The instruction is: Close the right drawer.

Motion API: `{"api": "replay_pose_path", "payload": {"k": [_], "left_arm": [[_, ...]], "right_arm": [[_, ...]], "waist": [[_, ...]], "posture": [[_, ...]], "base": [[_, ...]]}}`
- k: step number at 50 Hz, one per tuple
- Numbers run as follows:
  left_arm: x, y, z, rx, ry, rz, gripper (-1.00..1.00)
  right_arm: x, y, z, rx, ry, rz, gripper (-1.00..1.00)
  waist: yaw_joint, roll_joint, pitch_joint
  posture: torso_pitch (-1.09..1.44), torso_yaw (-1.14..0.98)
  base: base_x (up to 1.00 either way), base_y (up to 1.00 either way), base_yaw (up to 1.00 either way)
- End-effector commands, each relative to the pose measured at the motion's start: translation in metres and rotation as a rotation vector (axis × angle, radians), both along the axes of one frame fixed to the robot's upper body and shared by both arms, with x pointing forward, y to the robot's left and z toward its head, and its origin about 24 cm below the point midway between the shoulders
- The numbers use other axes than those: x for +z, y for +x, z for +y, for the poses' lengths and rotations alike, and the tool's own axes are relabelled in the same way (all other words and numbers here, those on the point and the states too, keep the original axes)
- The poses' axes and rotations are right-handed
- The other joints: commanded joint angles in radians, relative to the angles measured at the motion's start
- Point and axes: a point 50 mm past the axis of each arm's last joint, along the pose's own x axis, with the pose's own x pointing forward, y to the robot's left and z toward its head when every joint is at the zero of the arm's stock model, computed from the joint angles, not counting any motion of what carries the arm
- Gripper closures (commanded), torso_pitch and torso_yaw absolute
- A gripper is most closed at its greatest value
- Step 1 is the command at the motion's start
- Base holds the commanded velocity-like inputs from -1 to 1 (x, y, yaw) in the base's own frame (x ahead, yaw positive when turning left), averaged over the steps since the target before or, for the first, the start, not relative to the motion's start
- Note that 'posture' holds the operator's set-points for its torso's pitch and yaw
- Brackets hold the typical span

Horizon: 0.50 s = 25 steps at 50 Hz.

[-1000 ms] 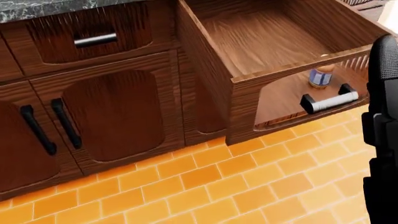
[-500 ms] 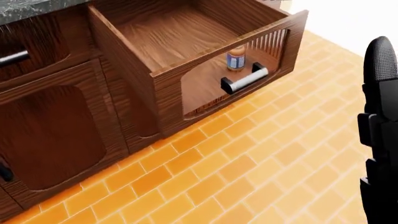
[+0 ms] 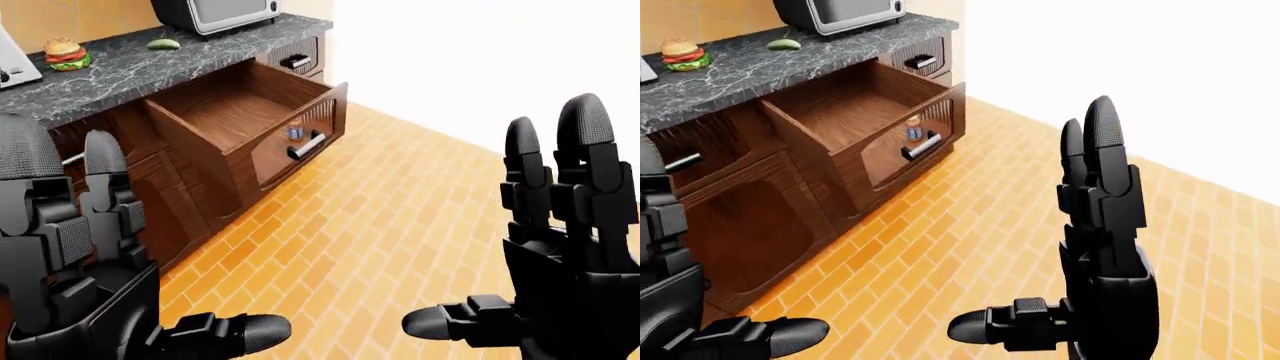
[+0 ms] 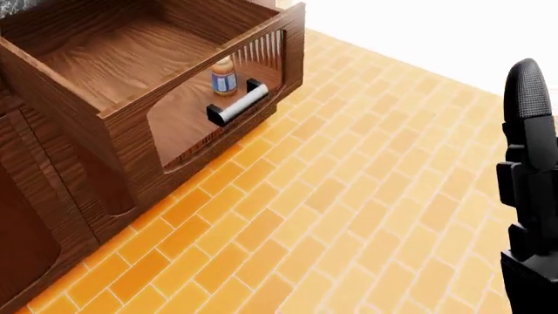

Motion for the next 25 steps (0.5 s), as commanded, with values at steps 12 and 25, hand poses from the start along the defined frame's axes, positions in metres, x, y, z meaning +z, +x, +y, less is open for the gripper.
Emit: {"api": "replay_pose_path", "payload": {"k": [12, 25], "left_arm": [[0.0093, -0.0085, -0.0001, 0.005, 0.005, -0.072, -1.0], [0.0094, -0.0082, -0.0003, 0.004, 0.003, -0.072, -1.0]], "right_arm": [[0.0089, -0.0072, 0.0035, 0.02, -0.002, -0.075, -1.0], [0.0084, -0.007, 0.0036, 0.024, -0.003, -0.073, -1.0]], "waist": [[0.028, 0.107, 0.019], [0.004, -0.012, -0.002]], "posture": [[0.0, 0.0], [0.0, 0.0]], "base": [[0.0, 0.0, -0.46], [0.0, 0.0, -0.46]]}}
